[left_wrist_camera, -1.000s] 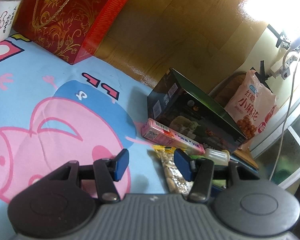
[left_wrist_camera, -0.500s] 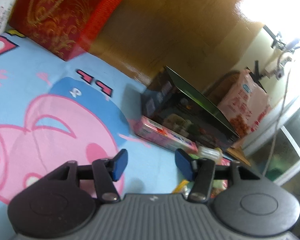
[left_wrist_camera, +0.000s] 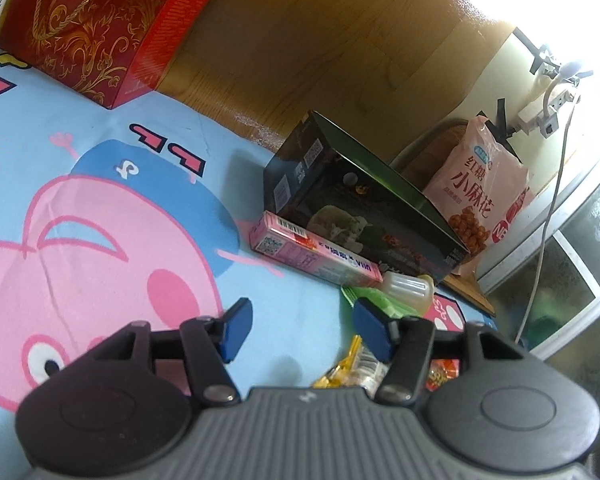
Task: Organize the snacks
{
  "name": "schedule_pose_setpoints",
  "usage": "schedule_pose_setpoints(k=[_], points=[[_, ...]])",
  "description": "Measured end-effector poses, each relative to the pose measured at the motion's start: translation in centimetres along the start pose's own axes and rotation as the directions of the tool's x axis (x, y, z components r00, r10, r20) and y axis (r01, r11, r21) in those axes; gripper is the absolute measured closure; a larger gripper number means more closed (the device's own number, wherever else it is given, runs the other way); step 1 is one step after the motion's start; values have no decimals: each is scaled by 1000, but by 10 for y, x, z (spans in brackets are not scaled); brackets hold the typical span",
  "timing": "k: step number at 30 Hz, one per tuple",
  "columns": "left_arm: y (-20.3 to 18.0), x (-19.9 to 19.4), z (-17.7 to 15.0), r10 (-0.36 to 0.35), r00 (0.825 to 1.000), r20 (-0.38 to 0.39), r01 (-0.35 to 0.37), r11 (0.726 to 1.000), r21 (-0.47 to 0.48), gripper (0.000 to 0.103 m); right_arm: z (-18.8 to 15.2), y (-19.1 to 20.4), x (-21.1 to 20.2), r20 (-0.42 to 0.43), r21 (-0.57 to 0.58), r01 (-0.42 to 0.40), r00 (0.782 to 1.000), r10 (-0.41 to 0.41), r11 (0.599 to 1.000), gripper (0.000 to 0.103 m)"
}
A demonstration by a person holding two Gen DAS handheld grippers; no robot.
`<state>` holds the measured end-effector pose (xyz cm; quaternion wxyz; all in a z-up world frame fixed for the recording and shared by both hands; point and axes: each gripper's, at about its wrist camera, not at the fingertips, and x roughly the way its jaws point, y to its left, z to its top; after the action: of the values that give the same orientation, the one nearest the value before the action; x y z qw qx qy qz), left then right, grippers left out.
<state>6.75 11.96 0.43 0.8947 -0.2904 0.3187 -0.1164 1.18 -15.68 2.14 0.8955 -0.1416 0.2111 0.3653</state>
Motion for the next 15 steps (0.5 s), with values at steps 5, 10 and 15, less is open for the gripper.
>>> schedule_pose_setpoints(k=[5, 10, 15], points=[[0, 0, -1, -1, 1000, 1, 1, 1000, 1, 44, -8, -18, 0, -52, 259, -47, 997, 63, 965, 35], [-2, 0, -2, -9, 1000, -3, 9, 1000, 6, 43, -11, -21, 1, -37, 349, -86, 994, 106, 933, 37], [-4, 2, -3, -20, 1000, -14, 20, 1000, 17, 43, -11, -26, 1, -12, 417, -141, 987, 160, 898, 37]])
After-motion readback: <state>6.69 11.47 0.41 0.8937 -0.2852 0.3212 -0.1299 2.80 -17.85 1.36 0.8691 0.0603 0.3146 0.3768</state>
